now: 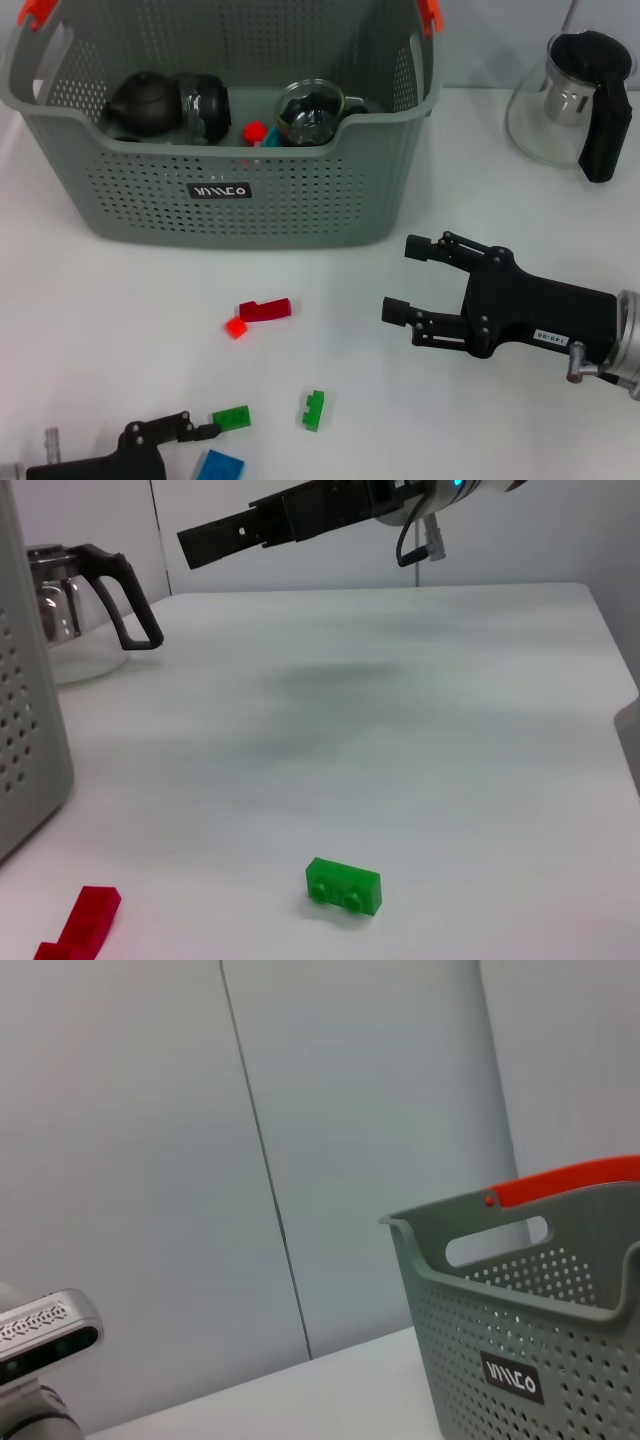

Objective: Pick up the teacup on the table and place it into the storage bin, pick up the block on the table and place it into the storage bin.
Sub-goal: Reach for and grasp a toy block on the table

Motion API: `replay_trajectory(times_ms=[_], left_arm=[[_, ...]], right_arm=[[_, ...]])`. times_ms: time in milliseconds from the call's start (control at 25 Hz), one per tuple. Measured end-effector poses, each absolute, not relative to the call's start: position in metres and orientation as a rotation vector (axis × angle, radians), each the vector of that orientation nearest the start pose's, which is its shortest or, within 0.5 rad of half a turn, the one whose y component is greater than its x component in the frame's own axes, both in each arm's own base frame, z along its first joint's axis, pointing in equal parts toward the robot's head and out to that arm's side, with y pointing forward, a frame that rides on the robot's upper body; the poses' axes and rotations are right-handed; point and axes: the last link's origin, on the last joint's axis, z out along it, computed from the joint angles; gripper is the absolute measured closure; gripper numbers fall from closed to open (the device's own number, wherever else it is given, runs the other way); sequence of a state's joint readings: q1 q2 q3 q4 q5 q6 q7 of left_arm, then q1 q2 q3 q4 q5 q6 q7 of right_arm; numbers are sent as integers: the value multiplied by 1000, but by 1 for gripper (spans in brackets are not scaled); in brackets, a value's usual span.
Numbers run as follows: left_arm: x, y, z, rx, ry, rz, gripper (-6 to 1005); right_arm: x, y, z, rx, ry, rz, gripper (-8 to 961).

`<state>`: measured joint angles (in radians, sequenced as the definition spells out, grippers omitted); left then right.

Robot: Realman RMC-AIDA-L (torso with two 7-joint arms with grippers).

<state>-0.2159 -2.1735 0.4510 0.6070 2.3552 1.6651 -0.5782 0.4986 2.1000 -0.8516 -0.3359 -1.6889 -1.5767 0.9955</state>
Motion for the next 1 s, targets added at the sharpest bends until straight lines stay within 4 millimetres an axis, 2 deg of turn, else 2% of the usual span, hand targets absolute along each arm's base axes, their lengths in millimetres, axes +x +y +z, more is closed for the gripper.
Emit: replay_trajectory(times_ms=[240, 360, 560, 1000], left_arm=[[-350, 184, -46, -2810, -139, -456, 223], [-350, 184, -46, -2811, -135, -455, 222], [-351, 183, -47, -2811, -137, -453, 330], [-351, 182, -46, -2823, -137, -449, 397]], right_arm=[[251, 290, -54, -2691, 462, 1035, 43], [251, 290, -55, -2692, 464, 1035, 43], [252, 289, -55, -2694, 464, 1033, 44], [251, 289, -54, -2694, 462, 1039, 44]])
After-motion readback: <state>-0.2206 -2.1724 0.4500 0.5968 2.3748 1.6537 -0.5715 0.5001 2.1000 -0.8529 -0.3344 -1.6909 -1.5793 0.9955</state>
